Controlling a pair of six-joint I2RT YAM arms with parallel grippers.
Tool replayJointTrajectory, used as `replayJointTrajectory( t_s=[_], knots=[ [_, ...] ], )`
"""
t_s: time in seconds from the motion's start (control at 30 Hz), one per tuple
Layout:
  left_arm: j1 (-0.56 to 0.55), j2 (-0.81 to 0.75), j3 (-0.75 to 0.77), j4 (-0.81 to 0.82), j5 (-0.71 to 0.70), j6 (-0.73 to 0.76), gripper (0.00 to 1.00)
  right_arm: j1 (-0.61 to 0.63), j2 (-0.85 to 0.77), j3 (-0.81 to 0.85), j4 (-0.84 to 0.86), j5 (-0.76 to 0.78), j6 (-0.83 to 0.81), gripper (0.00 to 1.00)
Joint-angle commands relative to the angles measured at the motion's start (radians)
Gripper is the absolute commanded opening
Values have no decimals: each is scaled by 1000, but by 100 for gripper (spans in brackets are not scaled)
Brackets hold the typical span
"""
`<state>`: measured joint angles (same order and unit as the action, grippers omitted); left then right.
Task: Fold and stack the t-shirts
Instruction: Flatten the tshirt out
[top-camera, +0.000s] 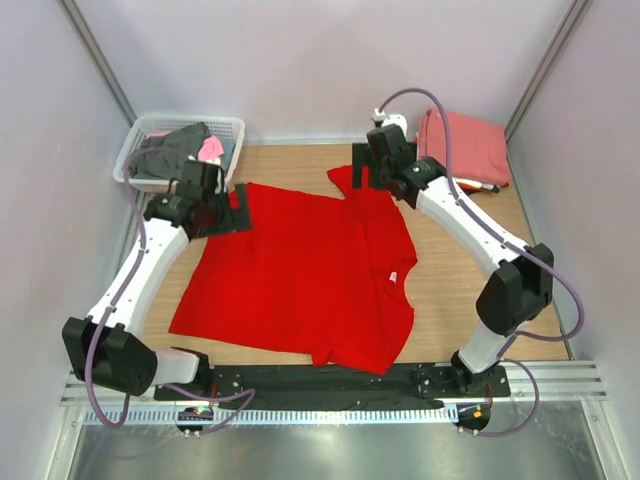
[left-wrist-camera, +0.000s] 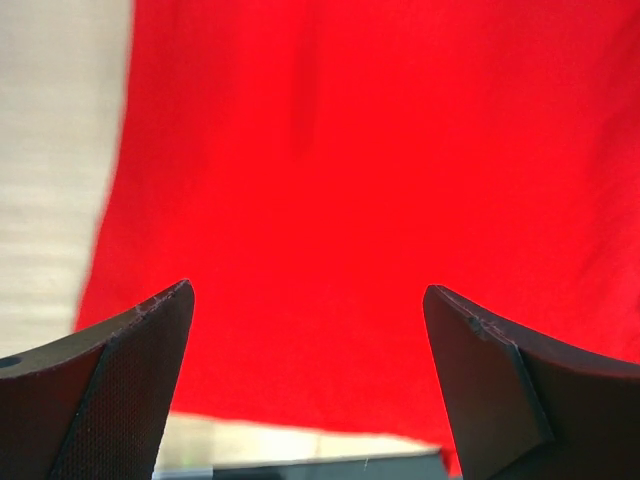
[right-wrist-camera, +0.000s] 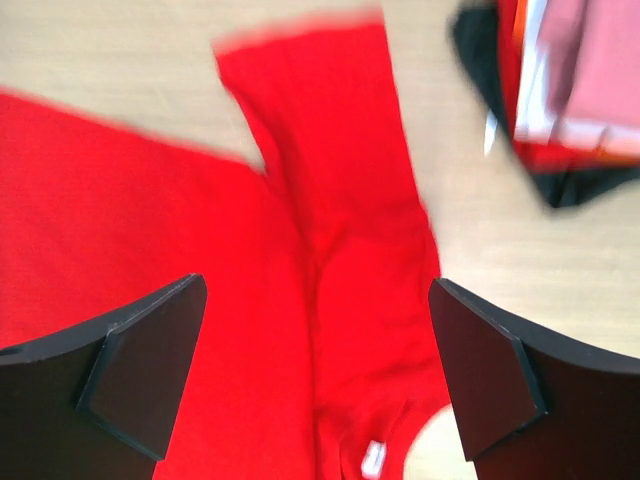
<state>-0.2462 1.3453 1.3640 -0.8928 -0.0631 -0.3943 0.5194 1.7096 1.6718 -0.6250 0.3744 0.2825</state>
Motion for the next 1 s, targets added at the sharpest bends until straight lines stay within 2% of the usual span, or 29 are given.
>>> replayJointTrajectory(
  t_s=[0.0, 0.13, 0.5, 0.57, 0.7, 0.97],
  knots=[
    [2, -27, -175, 104, 49, -41, 96, -7, 10, -194, -2, -65, 115, 100],
    [-1, -5, -275, 140, 59, -67, 91, -7, 19, -320, 50, -88, 139, 100],
    [-44, 110, -384, 161, -38, -227, 84, -53, 381, -163, -30, -45, 87, 100],
    [-59, 126, -427, 173, -53, -281, 84, -64, 430, -104, -48, -29, 73, 100],
    [-94, 164, -601, 302, -17, -371, 83, -100, 588, 50, -87, -32, -12, 100],
    [-113, 178, -737, 407, 42, -423, 79, -168, 869, 558, -183, -249, -123, 100]
  ],
)
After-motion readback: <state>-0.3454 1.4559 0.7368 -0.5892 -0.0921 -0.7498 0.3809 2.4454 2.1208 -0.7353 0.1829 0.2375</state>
